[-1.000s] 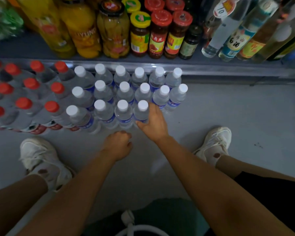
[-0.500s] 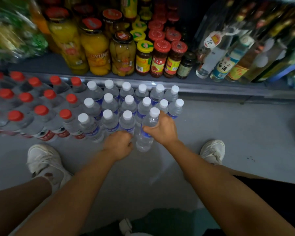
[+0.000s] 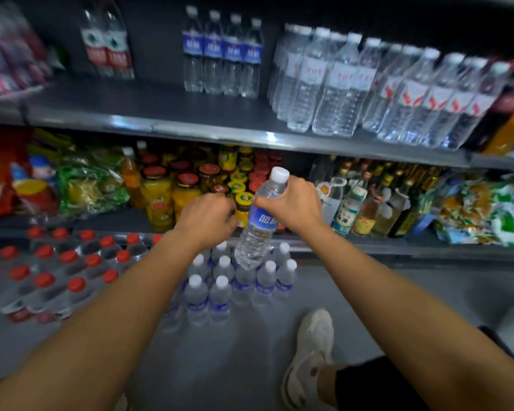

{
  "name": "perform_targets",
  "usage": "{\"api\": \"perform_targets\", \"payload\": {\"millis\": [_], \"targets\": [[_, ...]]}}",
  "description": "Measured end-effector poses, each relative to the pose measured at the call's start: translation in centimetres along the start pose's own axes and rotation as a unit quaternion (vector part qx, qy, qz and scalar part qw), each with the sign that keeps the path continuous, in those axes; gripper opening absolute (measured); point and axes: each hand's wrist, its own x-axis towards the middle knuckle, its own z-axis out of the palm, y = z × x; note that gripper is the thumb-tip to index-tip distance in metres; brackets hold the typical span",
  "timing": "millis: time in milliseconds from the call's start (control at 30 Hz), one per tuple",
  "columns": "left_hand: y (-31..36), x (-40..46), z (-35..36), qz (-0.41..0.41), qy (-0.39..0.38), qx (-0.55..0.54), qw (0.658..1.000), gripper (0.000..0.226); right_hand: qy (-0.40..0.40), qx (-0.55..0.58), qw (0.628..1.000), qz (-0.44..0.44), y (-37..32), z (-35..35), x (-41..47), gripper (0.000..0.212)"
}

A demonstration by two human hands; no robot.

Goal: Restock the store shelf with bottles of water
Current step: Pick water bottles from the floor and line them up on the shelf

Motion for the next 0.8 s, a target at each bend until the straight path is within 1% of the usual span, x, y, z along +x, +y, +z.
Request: {"api": "perform_targets", "payload": {"millis": [67,100,267,400,567,667,800], "targets": [[0.0,1.6,-2.5,0.008,0.032,0.012,0.999,0.025,0.018,-0.008,1.000,-0.022,-2.2,-2.0,1.5,0.047],[-0.1,2.4,-3.6,0.008,0.044,0.019,0.999,0.027,0.024,-0.016,0.999,-0.029,-3.3,-2.9,2.3,0.045],[-1.5,7.2,-8.4,0.002,0.074,0.058,0.996,0.028,0.063,-0.023,0.994,-0.084,-7.9,-5.2,7.8,0.051],[-3.3,11.7,-11.2,-0.006,0.091,0.068,0.993,0.025,0.102,-0.028,0.989,-0.107,-10.9,-6.2,13.0,0.054],[-6.3,17.0,-12.7,-0.010,0.090,0.074,0.993,0.025,0.139,-0.039,0.984,-0.109,-13.0,-6.3,19.8,0.053],[-8.0,19.9,-12.6,-0.004,0.091,0.075,0.993,0.023,0.158,-0.047,0.980,-0.108,-13.8,-6.2,23.8,0.048],[-9.9,23.7,-12.0,-0.004,0.081,0.074,0.994,0.021,0.174,-0.058,0.979,-0.094,-14.1,-5.5,29.2,0.049]]}}
